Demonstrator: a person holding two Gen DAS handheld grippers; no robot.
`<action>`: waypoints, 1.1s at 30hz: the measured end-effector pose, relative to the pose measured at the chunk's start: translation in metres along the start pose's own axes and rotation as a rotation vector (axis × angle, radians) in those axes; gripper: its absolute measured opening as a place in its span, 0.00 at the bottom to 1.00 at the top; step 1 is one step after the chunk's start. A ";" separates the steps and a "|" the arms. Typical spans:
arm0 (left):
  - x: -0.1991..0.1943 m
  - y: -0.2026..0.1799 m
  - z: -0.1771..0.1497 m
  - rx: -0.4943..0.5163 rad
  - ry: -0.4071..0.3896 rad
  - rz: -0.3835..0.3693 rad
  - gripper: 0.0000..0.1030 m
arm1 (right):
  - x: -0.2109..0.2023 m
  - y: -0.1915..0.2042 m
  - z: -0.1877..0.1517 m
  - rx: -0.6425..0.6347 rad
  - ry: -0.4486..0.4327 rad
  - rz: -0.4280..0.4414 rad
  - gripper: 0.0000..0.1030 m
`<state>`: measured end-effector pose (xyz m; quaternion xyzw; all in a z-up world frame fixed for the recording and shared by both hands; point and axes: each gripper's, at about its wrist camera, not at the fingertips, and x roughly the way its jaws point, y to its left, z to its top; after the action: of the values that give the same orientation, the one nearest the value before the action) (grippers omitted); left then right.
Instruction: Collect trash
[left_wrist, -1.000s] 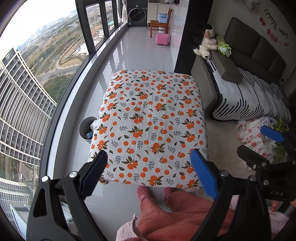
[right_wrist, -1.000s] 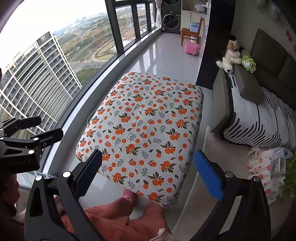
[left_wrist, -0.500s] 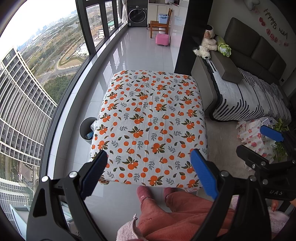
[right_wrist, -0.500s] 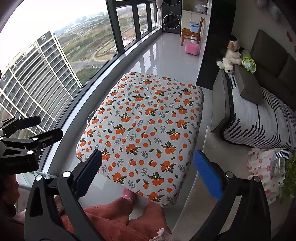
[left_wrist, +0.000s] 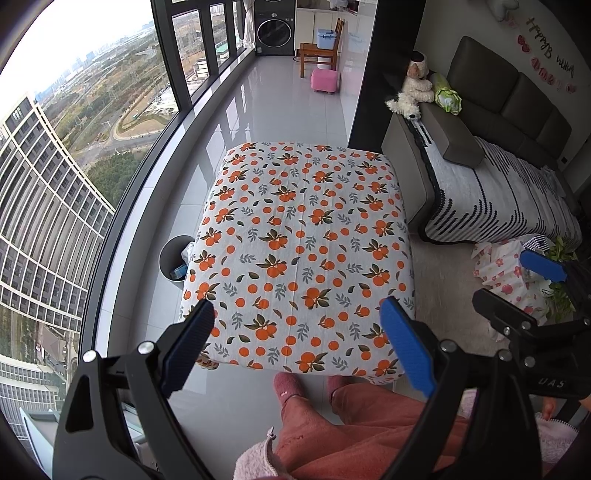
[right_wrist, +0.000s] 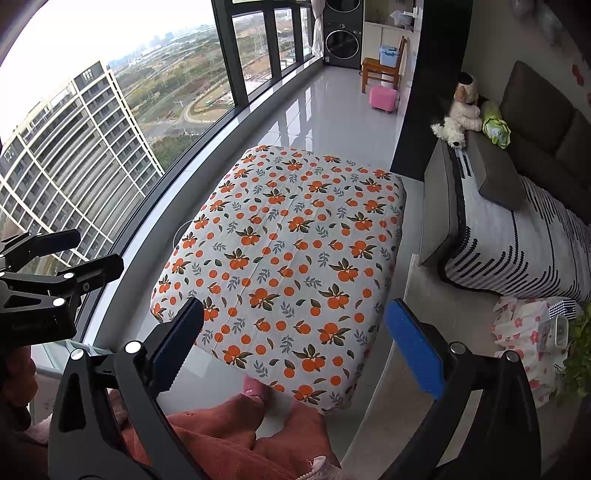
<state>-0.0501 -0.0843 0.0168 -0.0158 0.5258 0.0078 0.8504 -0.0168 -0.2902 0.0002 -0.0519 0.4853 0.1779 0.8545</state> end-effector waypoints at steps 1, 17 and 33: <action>0.000 -0.001 0.000 0.000 0.000 -0.001 0.88 | 0.000 0.000 0.000 0.000 0.000 0.000 0.93; -0.001 0.003 0.006 -0.009 -0.007 -0.006 0.88 | 0.000 0.000 0.001 0.000 0.001 -0.001 0.93; -0.001 -0.005 0.007 0.030 -0.038 0.012 0.88 | 0.002 -0.007 0.008 0.008 0.003 -0.009 0.93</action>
<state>-0.0441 -0.0888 0.0214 0.0002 0.5095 0.0054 0.8605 -0.0069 -0.2946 0.0020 -0.0511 0.4871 0.1721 0.8547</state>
